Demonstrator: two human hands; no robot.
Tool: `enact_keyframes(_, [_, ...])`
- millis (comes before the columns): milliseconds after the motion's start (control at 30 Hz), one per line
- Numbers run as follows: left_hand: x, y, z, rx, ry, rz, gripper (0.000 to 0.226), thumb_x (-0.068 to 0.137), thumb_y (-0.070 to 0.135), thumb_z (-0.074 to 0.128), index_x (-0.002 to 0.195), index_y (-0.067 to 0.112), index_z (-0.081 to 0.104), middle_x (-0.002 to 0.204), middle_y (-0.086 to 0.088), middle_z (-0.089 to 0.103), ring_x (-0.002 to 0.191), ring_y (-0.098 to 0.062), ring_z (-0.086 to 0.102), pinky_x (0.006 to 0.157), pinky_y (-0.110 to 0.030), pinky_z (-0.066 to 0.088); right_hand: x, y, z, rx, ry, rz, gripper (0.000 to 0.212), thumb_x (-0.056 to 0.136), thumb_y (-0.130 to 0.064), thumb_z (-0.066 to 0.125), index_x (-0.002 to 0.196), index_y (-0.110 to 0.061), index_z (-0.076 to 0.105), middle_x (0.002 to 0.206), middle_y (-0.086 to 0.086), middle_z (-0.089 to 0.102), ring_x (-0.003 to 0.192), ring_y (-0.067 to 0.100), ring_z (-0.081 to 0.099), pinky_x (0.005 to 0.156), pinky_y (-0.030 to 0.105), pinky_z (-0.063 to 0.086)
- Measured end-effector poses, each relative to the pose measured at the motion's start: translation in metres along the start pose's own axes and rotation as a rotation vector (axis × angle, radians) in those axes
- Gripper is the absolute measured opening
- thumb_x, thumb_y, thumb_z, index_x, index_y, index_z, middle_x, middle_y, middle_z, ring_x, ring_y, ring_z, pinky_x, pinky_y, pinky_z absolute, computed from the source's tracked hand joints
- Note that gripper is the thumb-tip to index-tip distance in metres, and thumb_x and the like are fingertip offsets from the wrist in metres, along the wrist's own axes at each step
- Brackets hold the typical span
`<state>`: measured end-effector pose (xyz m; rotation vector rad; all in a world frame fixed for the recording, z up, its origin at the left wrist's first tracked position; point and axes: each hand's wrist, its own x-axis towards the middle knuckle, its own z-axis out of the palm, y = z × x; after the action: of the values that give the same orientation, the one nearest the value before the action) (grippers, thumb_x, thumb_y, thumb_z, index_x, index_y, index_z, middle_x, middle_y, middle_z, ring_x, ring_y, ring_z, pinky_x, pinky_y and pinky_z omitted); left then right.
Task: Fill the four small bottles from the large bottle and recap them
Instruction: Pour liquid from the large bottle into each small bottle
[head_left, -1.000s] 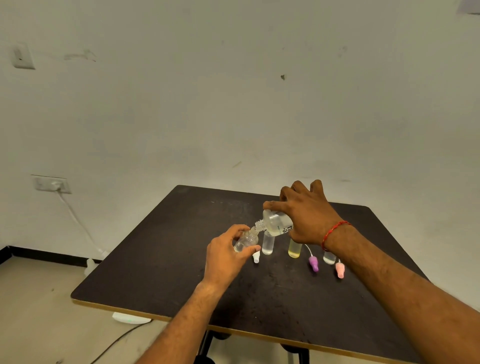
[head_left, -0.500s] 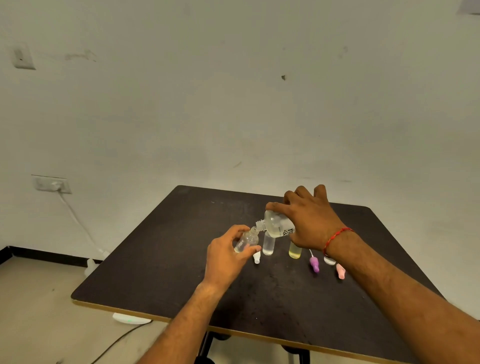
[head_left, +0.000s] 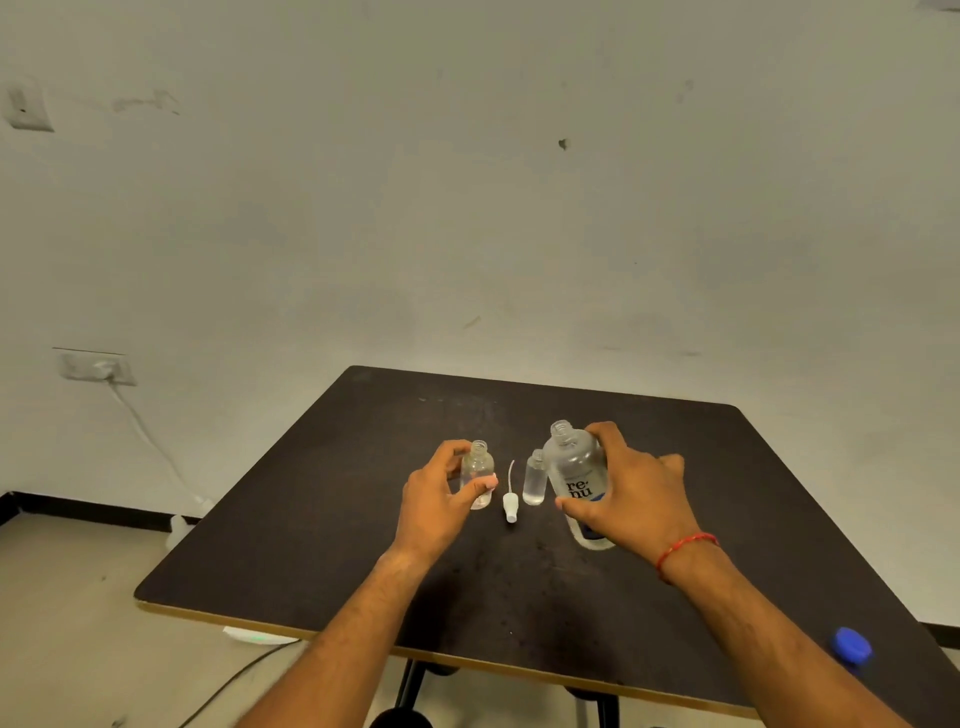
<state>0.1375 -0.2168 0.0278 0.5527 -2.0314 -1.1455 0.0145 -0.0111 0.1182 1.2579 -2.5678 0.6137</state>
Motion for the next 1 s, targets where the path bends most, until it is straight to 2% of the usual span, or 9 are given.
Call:
enact_keyframes(167, [0.014, -0.030, 0.000, 0.027, 0.001, -0.089, 0.044, 0.086, 0.027, 0.081, 0.125, 0.027, 0.060, 0.117, 0.010, 0.072, 0.109, -0.006, 0.068, 0.102, -0.032, 0.055, -0.015, 0.005, 0.010, 0.114, 0.041, 0.076, 0.074, 0.067, -0.067, 0.072, 0.123, -0.037, 0.033, 0.107, -0.013, 0.068, 0.102, 0.012, 0.065, 0.099, 0.044, 0.033])
enact_keyframes(267, [0.023, -0.043, 0.001, 0.050, 0.010, -0.125, 0.040, 0.087, 0.024, 0.081, 0.121, 0.029, 0.060, 0.110, 0.012, 0.073, 0.103, -0.005, 0.069, 0.098, -0.038, 0.057, -0.021, 0.009, 0.014, 0.155, 0.041, 0.100, 0.074, 0.067, -0.066, 0.073, 0.123, -0.037, 0.034, 0.109, -0.013, 0.068, 0.103, 0.012, 0.065, 0.100, 0.043, 0.033])
enact_keyframes(433, [0.041, -0.059, 0.004, 0.138, -0.013, -0.173, 0.038, 0.091, 0.028, 0.076, 0.122, 0.029, 0.055, 0.113, 0.004, 0.071, 0.103, -0.015, 0.069, 0.096, -0.045, 0.057, -0.024, 0.015, 0.019, 0.211, 0.033, 0.134, 0.075, 0.066, -0.063, 0.076, 0.123, -0.037, 0.035, 0.113, -0.015, 0.065, 0.106, 0.011, 0.063, 0.095, 0.036, 0.032])
enact_keyframes(533, [0.049, -0.063, 0.006, 0.158, -0.023, -0.204, 0.035, 0.092, 0.026, 0.074, 0.122, 0.027, 0.055, 0.115, 0.001, 0.070, 0.104, -0.019, 0.068, 0.097, -0.045, 0.056, -0.024, 0.020, 0.022, 0.225, 0.049, 0.143, 0.074, 0.064, -0.064, 0.077, 0.120, -0.039, 0.036, 0.100, -0.022, 0.061, 0.102, 0.007, 0.062, 0.089, 0.032, 0.027])
enact_keyframes(633, [0.054, -0.063, 0.008, 0.183, -0.037, -0.241, 0.035, 0.094, 0.023, 0.073, 0.123, 0.024, 0.054, 0.117, -0.001, 0.069, 0.107, -0.021, 0.068, 0.097, -0.042, 0.056, -0.023, 0.026, 0.027, 0.237, 0.053, 0.162, 0.075, 0.062, -0.066, 0.077, 0.118, -0.040, 0.035, 0.095, -0.023, 0.057, 0.100, 0.008, 0.062, 0.094, 0.037, 0.030])
enact_keyframes(767, [0.059, -0.067, 0.008, 0.168, -0.049, -0.263, 0.037, 0.094, 0.022, 0.073, 0.125, 0.024, 0.053, 0.122, -0.003, 0.068, 0.111, -0.021, 0.067, 0.100, -0.042, 0.055, -0.020, 0.033, 0.032, 0.262, 0.049, 0.196, 0.076, 0.060, -0.068, 0.078, 0.116, -0.042, 0.034, 0.101, -0.021, 0.057, 0.102, 0.011, 0.061, 0.098, 0.042, 0.033])
enact_keyframes(867, [0.059, -0.069, 0.009, 0.119, -0.033, -0.280, 0.037, 0.092, 0.020, 0.076, 0.122, 0.025, 0.055, 0.119, 0.000, 0.070, 0.111, -0.019, 0.068, 0.101, -0.040, 0.055, -0.019, 0.036, 0.034, 0.282, 0.050, 0.211, 0.077, 0.058, -0.069, 0.078, 0.117, -0.043, 0.034, 0.106, -0.020, 0.060, 0.104, 0.014, 0.060, 0.096, 0.040, 0.033])
enact_keyframes(1000, [0.054, -0.066, 0.008, 0.092, -0.022, -0.285, 0.054, 0.087, 0.018, 0.081, 0.132, 0.023, 0.051, 0.134, -0.001, 0.065, 0.117, -0.016, 0.064, 0.104, -0.032, 0.050, -0.021, 0.041, 0.033, 0.292, 0.060, 0.213, 0.078, 0.059, -0.069, 0.077, 0.119, -0.042, 0.035, 0.114, -0.017, 0.062, 0.107, 0.014, 0.061, 0.096, 0.041, 0.034])
